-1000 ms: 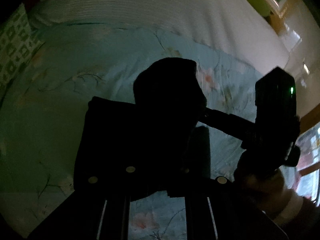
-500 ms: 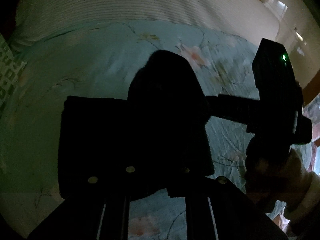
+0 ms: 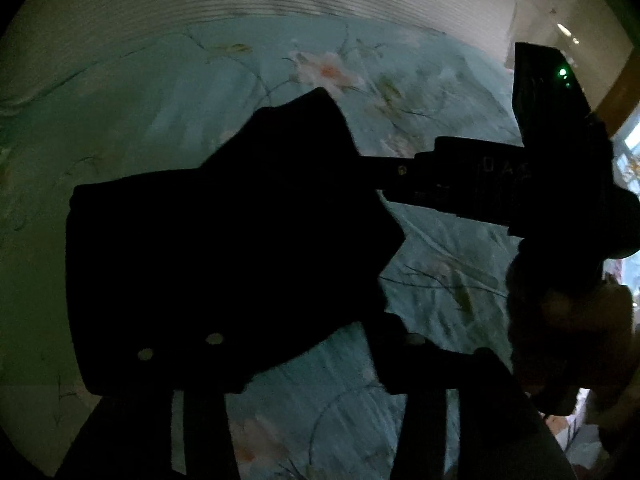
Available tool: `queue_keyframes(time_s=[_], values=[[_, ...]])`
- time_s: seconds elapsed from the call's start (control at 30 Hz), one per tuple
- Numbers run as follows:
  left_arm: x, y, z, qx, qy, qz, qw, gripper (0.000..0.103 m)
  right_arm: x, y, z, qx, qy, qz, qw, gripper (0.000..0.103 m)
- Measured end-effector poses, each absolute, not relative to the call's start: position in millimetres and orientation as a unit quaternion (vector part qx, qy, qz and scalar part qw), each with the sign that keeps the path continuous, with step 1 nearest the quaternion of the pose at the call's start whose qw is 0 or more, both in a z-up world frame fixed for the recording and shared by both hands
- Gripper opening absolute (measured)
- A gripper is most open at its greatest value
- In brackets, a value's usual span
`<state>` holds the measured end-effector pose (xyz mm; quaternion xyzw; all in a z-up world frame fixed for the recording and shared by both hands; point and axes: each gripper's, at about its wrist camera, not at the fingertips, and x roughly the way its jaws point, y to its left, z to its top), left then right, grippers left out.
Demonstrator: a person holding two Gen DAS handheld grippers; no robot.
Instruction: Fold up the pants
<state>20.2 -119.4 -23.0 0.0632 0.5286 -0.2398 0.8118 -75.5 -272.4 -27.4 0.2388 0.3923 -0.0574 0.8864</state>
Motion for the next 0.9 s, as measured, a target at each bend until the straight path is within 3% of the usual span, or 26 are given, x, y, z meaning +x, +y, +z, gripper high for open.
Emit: queue_keyframes(time_s=[0.07,0.23,0.33,0.9], values=[[16,-118,-19,0.058,0.529,-0.254,0.808,0.060,-82,-272,-25,0.239,0.387,-0.068,0.888,0.058],[3,-110,-4,0.063,0.518,-0.272,0.809,0.066,-95,-271,-21,0.246,0.381,-0.083,0.887,0.063],[-2,-95,4,0.051,0.516,-0.271,0.811,0.067,-97,-268,-14,0.233,0.377,-0.094,0.892,0.068],[23,13,9,-0.015,0.525,-0.174,0.833,0.074,-83,-228,7,0.187,0.375,-0.107,0.901,0.075]])
